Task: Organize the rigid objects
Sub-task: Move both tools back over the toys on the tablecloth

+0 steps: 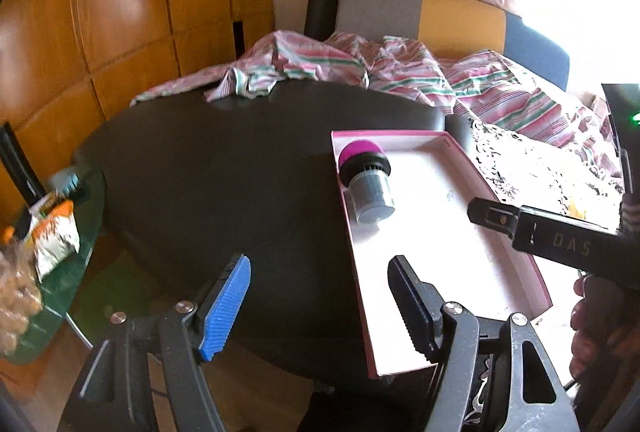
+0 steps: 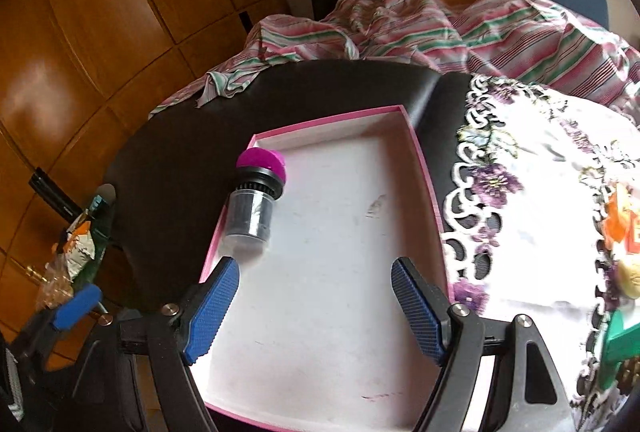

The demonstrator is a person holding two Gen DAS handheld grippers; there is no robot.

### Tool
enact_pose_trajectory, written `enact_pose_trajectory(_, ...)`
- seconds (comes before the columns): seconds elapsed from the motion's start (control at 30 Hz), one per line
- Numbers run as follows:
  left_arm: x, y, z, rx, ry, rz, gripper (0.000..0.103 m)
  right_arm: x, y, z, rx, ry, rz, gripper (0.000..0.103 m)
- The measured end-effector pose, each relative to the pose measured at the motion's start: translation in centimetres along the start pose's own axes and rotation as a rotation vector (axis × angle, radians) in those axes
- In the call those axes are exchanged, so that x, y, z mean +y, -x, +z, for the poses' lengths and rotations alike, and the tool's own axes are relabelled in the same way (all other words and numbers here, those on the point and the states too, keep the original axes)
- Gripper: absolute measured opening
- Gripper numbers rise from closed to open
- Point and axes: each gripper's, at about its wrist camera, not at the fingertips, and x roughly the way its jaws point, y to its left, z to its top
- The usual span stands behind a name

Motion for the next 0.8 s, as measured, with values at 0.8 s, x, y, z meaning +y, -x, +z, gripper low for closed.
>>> enact_pose_trajectory(0.8, -6.3, 1.6, 1.0, -0.049, -0.174, -0.089, 0.072, -11.4, 10.1, -1.8, -0.118, -0.124, -0.203, 0.080)
